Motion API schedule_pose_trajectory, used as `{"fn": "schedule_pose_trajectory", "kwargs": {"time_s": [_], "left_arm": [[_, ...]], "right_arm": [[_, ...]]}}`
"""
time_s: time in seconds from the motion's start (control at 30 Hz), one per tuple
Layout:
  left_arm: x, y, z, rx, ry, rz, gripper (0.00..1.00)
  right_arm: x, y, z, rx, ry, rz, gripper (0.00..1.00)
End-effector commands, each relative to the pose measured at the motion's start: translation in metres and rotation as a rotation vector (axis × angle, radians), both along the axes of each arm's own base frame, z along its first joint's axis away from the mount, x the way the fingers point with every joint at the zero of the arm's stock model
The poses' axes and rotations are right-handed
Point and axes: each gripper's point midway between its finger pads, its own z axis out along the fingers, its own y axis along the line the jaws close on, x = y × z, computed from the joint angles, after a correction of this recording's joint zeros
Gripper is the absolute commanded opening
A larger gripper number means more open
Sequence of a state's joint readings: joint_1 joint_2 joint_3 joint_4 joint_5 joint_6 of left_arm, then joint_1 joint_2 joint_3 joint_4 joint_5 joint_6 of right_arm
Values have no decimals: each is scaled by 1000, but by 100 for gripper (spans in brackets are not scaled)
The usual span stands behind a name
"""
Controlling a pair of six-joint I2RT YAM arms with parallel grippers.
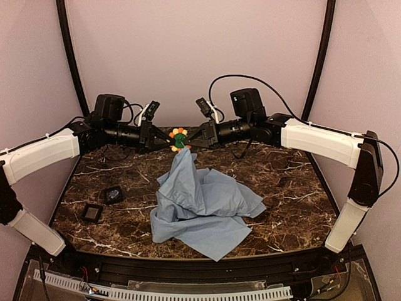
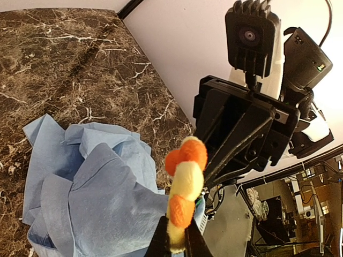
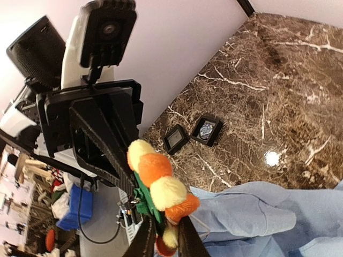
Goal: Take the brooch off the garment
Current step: Pass from the right arm to the left
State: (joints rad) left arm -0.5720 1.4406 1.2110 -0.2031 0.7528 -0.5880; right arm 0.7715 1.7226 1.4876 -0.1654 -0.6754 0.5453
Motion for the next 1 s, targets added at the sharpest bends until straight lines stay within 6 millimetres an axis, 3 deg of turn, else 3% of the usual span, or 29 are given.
{"fn": "schedule_pose_trajectory", "kwargs": {"time_s": [0.0,0.13,0.37,0.67,0.83,0.97], "left_arm": [[-5,-2,8,-35,-10,-6,1],[-3,-2,13,-52,-15,9,1],[2,0,14,-50,-19,44,1],[4,0,16,-59,-17,56,1],[1,1,16,-66,-17,51,1],[1,2,16,-75,-20,58,1]], "right_arm": [[-5,-2,21,58,-37,-1,27],[-11,-5,23,79,-31,10,48],[-26,-8,17,73,-21,35,69],[-35,4,-1,23,-7,54,70],[-31,2,11,75,-16,30,70],[-21,-14,18,137,-7,-10,67]]}}
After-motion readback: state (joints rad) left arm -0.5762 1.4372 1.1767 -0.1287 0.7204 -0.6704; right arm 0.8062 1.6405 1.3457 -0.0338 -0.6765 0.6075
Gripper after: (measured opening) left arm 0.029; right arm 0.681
